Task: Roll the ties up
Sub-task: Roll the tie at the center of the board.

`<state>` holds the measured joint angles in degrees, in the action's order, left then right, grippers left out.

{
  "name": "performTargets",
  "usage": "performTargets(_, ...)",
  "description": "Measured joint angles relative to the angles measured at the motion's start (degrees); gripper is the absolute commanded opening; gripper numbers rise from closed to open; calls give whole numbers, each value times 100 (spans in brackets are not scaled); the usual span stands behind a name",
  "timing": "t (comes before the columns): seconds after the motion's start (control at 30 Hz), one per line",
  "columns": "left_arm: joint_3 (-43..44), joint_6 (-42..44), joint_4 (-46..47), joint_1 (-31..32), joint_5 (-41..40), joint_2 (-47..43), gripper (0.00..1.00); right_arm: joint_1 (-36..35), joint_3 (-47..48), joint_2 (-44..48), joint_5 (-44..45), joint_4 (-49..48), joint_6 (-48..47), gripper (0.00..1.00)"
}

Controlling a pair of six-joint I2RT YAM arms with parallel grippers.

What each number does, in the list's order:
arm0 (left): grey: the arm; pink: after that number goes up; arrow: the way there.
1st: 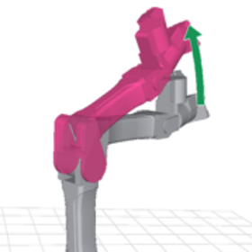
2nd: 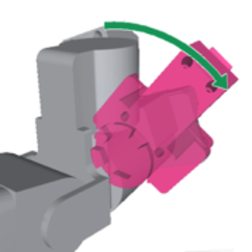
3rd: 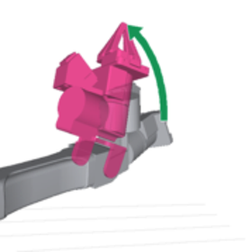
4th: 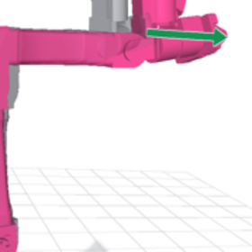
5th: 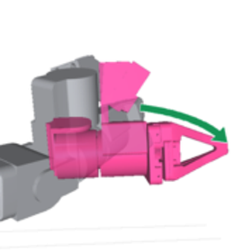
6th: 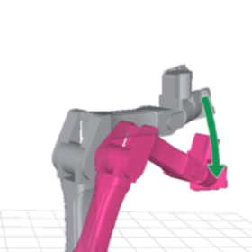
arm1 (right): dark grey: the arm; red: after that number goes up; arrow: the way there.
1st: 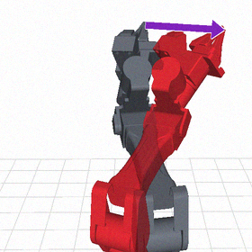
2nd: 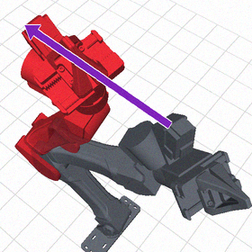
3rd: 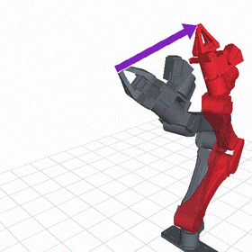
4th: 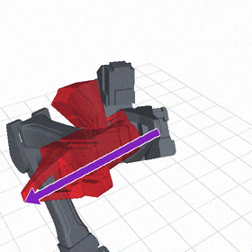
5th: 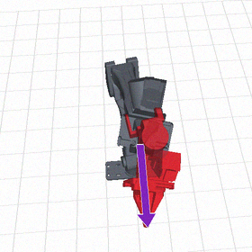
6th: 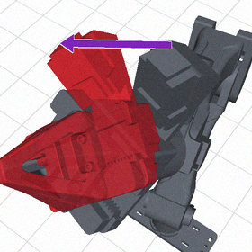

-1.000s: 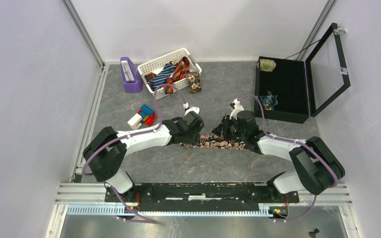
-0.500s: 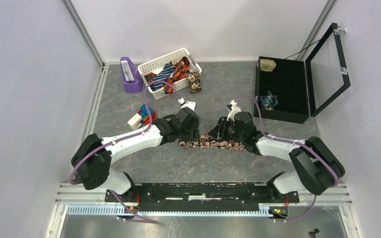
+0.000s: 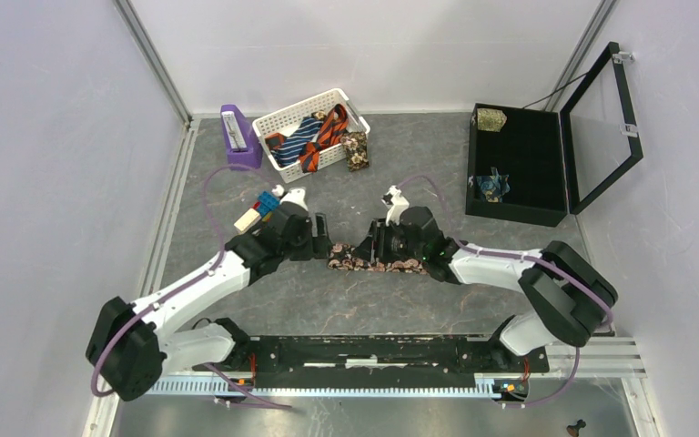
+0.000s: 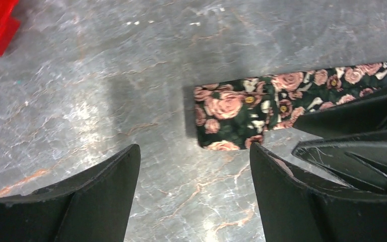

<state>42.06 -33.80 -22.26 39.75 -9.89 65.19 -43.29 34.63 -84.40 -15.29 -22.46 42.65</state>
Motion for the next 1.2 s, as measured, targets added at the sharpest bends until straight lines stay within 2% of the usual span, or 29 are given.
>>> performTargets(0.27, -1185, -2, 863, -741, 1071, -553, 87, -264, 131, -496, 74, -15, 66, 44)
performTargets(0.57, -2061, -153, 2583, -1147, 2184, -518, 85, -273, 177, -846, 122, -98, 105, 44)
performTargets(1.2, -2568, -476, 4262, -1416, 2785, 232, 77, -273, 350, -1054, 188, -127, 81, 41)
